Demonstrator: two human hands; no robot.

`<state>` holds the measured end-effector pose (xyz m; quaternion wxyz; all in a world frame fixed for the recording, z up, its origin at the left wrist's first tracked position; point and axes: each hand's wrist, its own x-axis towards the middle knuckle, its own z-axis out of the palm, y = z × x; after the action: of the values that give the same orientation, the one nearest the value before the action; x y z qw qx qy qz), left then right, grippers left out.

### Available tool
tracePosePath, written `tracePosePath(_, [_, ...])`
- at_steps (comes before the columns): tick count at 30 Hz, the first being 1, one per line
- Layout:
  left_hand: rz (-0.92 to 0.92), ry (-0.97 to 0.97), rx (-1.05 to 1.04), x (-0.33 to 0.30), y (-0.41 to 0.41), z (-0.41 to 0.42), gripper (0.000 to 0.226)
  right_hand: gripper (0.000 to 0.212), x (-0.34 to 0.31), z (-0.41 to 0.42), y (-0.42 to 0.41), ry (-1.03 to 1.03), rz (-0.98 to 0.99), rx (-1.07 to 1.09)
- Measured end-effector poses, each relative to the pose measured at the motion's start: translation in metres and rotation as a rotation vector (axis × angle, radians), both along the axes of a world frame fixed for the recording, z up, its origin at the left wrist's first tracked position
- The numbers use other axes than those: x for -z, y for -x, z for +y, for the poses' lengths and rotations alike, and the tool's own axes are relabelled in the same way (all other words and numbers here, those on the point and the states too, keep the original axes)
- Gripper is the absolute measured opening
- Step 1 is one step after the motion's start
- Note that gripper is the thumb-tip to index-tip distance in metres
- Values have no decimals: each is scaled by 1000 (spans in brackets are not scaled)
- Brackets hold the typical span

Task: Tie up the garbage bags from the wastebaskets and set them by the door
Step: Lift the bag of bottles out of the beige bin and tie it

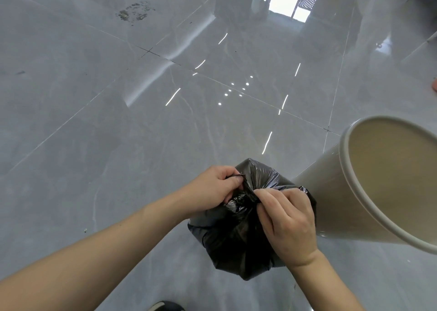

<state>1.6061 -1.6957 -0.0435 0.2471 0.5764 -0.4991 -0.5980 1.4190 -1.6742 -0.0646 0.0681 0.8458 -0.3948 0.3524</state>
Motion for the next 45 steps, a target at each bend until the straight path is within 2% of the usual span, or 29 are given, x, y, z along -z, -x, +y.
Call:
tracePosePath(3, [44,-62,-16,3,-1,0,22,33,1,0,1,-5,5,-16])
tracePosePath(5, [62,-79,-27,5,-1,0,22,33,2,0,1,-31,4,-37])
tracePosePath(10, [-19,-43,-39,6,1,-1,19,6,-3,-3,1,-217,49,-61])
tracePosePath(12, [-38,-6,-79,6,1,0,3,7,-7,-5,0,-354,33,-48])
tracePosePath(14, [-61,56,-130,6,0,5,23,5,-9,-6,-1,-562,-18,12])
tracePosePath(16, [-138,154,-111,8,-3,14,39,6,-10,-9,-1,-859,-125,83])
tracePosePath(18, [-273,238,22,8,-6,26,46,11,-11,-13,-1,-1096,-261,125])
tracePosePath(19, [-335,267,94,10,-7,31,45,13,-12,-15,-1,-1149,-303,139])
tracePosePath(23, [-511,388,196,22,-6,37,27,17,-18,-11,-6,-1132,-377,136])
tracePosePath(27, [-595,421,83,31,-9,29,26,6,-24,-6,-10,-1174,-422,175])
tracePosePath(30, [-627,439,20,32,-11,23,23,10,-26,-6,-11,-1290,-466,173])
tracePosePath(35, [-663,467,10,34,-11,19,24,33,-35,-9,-13,-1606,-775,177])
tracePosePath(37, [-668,469,13,35,-11,19,25,30,-35,-11,-13,-1688,-804,150])
tracePosePath(39, [-666,474,0,36,-11,21,25,28,-33,-12,-12,-1760,-914,118])
tracePosePath(42, [-623,474,-37,35,-14,25,16,40,-33,-12,-11,-1817,-1100,88])
tracePosePath(44, [-589,466,-33,35,-16,29,18,43,-30,-10,-12,-1768,-973,157])
tracePosePath(45, [-581,462,-33,35,-17,30,20,44,-27,-8,-13,-1681,-800,218])
